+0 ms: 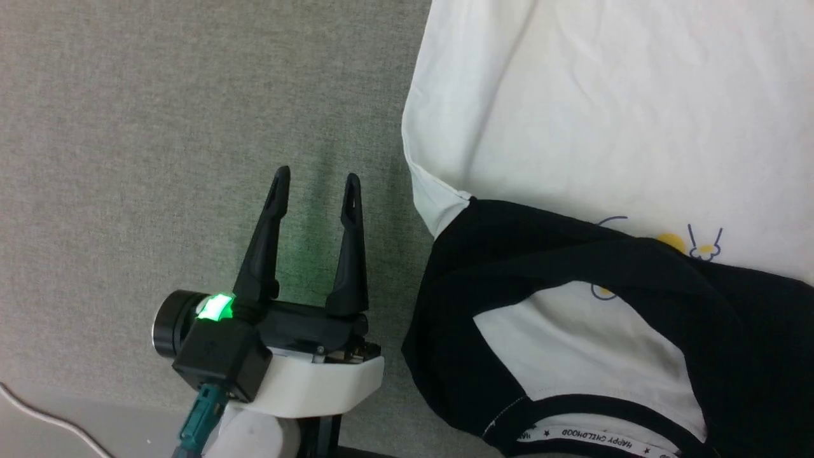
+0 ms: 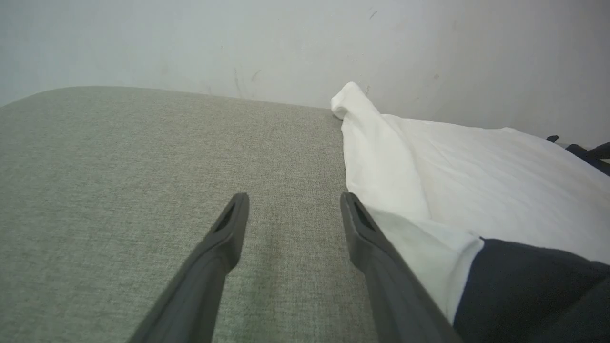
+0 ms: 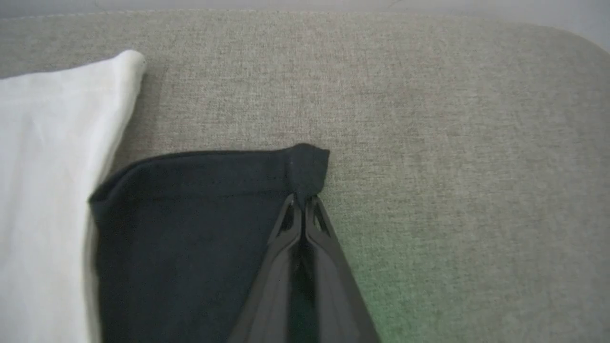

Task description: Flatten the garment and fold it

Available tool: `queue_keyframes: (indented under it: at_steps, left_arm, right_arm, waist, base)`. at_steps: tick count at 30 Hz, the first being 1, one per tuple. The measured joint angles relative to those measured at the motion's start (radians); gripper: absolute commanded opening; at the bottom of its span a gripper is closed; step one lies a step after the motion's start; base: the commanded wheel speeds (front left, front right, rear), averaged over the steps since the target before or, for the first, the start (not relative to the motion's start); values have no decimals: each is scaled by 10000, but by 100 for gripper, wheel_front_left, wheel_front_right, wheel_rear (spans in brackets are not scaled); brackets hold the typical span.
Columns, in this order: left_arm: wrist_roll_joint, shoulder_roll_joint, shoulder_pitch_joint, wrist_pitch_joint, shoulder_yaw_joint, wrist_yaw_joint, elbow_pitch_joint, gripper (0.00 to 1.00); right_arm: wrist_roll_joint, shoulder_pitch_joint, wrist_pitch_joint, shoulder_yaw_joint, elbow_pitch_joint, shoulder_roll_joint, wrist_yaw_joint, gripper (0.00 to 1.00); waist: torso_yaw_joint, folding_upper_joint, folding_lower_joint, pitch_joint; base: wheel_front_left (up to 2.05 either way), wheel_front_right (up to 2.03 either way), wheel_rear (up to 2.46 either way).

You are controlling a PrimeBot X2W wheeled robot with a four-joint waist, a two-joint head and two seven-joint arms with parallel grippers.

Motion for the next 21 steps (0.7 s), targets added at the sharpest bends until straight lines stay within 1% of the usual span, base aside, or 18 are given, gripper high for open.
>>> queue_keyframes:
  at_steps: [8,12,15,21]
  left_arm:
    - [-6,163,11,17,134,2,153,100]
    - [-77,366,191,138,270,17,161,100]
    - [-190,570,533,234,464,69,102,100]
    - [-414,1018,1289,546,817,203,-182,100]
  right_arm:
    - [625,442,-1413,-270,61,395,0,0]
    - [1101,801,-2004,-729,-4,577,0,0]
    - [1279,1293,-2322,-1244,-36,533,0,0]
    - [1331,2434,-2602,-2382,77,46,0,0]
  waist:
    - [-224,0,0,-645]
    - [-356,-2,-1,-1251]
    - [-464,-2,-1,-1800]
    - [-731,-1,-2,-2971]
  base:
    - [0,0,0]
    - [0,0,0]
    - [0,0,0]
    - [0,0,0]
